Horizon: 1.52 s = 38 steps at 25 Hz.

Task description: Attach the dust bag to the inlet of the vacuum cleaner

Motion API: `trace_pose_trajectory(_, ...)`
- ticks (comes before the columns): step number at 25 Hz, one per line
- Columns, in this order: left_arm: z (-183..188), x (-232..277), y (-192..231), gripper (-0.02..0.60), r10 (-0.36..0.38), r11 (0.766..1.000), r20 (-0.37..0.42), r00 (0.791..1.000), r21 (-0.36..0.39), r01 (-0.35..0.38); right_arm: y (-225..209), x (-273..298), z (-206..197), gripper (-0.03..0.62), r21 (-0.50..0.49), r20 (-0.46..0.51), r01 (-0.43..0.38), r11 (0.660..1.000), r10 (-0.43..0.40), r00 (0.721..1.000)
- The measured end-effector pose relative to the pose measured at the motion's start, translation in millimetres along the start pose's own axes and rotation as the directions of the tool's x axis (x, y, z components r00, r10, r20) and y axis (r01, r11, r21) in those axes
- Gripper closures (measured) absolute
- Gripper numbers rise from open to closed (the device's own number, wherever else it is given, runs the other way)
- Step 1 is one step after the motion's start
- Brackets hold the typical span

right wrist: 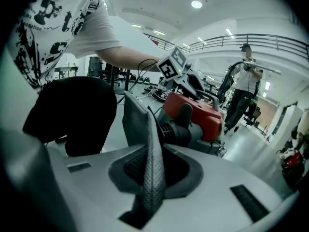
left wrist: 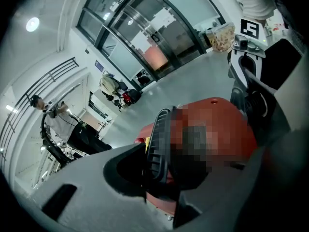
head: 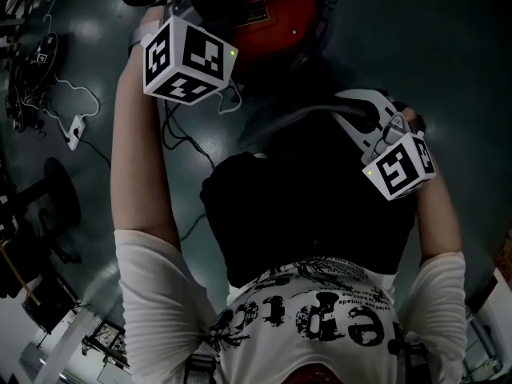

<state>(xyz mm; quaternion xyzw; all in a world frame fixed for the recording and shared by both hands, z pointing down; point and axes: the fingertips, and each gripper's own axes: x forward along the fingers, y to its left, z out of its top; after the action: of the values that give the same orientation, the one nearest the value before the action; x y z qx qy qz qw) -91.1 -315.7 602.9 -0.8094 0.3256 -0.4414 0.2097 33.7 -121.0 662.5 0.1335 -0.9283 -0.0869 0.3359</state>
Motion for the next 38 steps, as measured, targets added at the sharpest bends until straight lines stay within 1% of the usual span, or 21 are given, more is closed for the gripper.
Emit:
trace_pose_trajectory(3, 2.1, -1.3, 1.9, 0.456, 0.019, 0.999, 0.031, 0.999, -0.027, -0.018, -3.0, 2.0, 1.9, 0.557, -0.031, -0.010, -0.024, 0.999, 0.023, 1.000)
trace_pose_trajectory(5, 1.9, -2.2, 2.2, 0.456, 0.031, 0.999, 0.039, 0.999, -0.039, -0.030, -5.8, 3.5, 3.4, 0.555, -0.034, -0.014, -0.021, 0.999, 0.021, 1.000)
trace_pose_trajectory(9, 2.0, -1.6, 3.6, 0.456, 0.042, 0.998, 0.032, 0.999, -0.045, -0.041, -11.6, 7.1, 5.6, 0.554, 0.034, 0.010, -0.008, 0.999, 0.008, 1.000)
trace_pose_trajectory(11, 2.6, -1.9, 3.8, 0.454, 0.040, 0.998, 0.029, 0.999, -0.050, -0.038, -11.8, 6.1, 4.5, 0.554, 0.041, 0.001, 0.002, 0.999, -0.002, 1.000)
trace_pose_trajectory(14, 2.2, -3.0, 3.9, 0.455, 0.039, 0.998, 0.025, 0.999, -0.058, -0.038, -14.9, 6.1, -0.6, 0.556, 0.025, -0.019, 0.084, 0.996, -0.084, 0.996)
trace_pose_trajectory(16, 3.2, -3.3, 4.3, 0.454, 0.043, 0.997, 0.028, 0.999, -0.065, -0.041, -17.7, 5.9, -0.7, 0.556, 0.048, -0.027, 0.156, 0.987, -0.155, 0.988)
trace_pose_trajectory(19, 4.2, -3.6, 5.0, 0.454, 0.047, 0.996, 0.034, 0.998, -0.073, -0.044, -21.5, 6.5, 0.7, 0.556, 0.150, -0.024, 0.229, 0.962, -0.228, 0.973)
trace_pose_trajectory(21, 3.5, -3.9, 5.1, 0.454, 0.050, 0.996, 0.038, 0.998, -0.078, -0.046, -24.7, 8.7, 0.6, 0.556, 0.213, -0.017, 0.255, 0.943, -0.257, 0.966)
trace_pose_trajectory(24, 4.3, -5.0, 6.0, 0.454, 0.052, 0.995, 0.050, 0.997, -0.084, -0.047, -30.7, 11.4, 2.5, 0.560, 0.266, -0.024, 0.277, 0.924, -0.281, 0.960)
trace_pose_trajectory(26, 5.5, -5.8, 6.6, 0.454, 0.050, 0.996, 0.049, 0.998, -0.083, -0.046, -32.1, 11.8, 2.7, 0.574, 0.251, -0.039, 0.268, 0.930, -0.267, 0.963)
trace_pose_trajectory(29, 6.7, -6.7, 6.4, 0.454, 0.047, 0.996, 0.057, 0.997, -0.078, -0.042, -28.8, 10.6, 2.5, 0.574, 0.230, -0.060, 0.215, 0.949, -0.206, 0.977)
trace_pose_trajectory(31, 5.8, -6.8, 6.1, 0.454, 0.062, 0.996, 0.073, 0.995, -0.075, -0.057, -27.7, 10.4, 0.2, 0.574, 0.227, -0.068, 0.193, 0.955, -0.182, 0.981)
trace_pose_trajectory(34, 6.7, -9.5, 6.4, 0.446, 0.092, 0.995, 0.095, 0.991, -0.055, -0.087, -25.0, 8.1, -2.1, 0.572, 0.214, -0.081, 0.188, 0.959, -0.174, 0.981)
trace_pose_trajectory(36, 16.3, -22.2, 6.9, 0.399, 0.116, 0.993, 0.136, 0.984, -0.042, -0.111, -21.0, 3.4, -0.3, 0.569, 0.209, -0.070, 0.172, 0.963, -0.161, 0.985)
trace_pose_trajectory(38, 35.1, -45.3, 8.4, 0.388, 0.135, 0.990, 0.210, 0.968, -0.071, -0.123, -17.8, -4.0, 2.7, 0.558, 0.227, -0.058, 0.146, 0.963, -0.137, 0.989)
